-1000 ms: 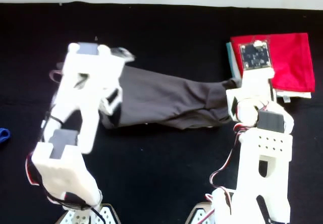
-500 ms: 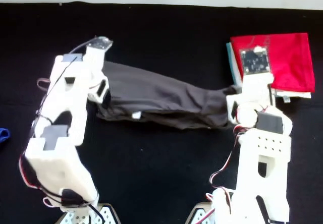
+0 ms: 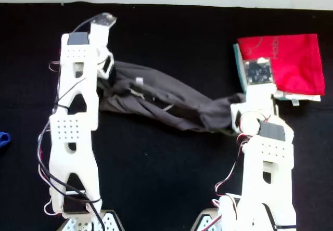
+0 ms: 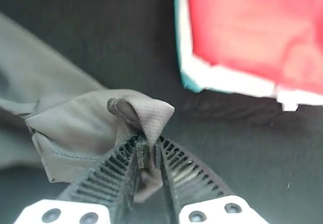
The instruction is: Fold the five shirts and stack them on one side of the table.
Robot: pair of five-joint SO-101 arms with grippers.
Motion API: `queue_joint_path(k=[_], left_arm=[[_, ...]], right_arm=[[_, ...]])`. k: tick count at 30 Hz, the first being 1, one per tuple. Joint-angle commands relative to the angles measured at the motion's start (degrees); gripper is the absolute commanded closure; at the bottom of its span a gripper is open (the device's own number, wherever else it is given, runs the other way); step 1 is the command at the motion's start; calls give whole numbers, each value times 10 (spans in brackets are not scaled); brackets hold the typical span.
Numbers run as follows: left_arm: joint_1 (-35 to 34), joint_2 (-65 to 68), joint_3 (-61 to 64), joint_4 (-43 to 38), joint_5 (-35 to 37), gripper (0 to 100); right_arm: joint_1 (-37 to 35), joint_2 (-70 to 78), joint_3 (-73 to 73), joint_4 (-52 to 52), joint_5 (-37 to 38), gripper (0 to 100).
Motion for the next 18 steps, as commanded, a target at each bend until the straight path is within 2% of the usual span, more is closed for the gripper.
queue_joint_path(k=[1,4,11,18], left_arm=[[-12,53,-128,11,6,822],[-24,89,-180,25,9,822],[-22,92,-318,171,33,819],[-23,29,-251,184,33,818]], right_arm=[[-11,-7,-2,-29,-25,992],[-18,-8,4,-24,-25,992],[-21,-9,26,-23,-25,992],[-21,-9,26,-23,-25,992]])
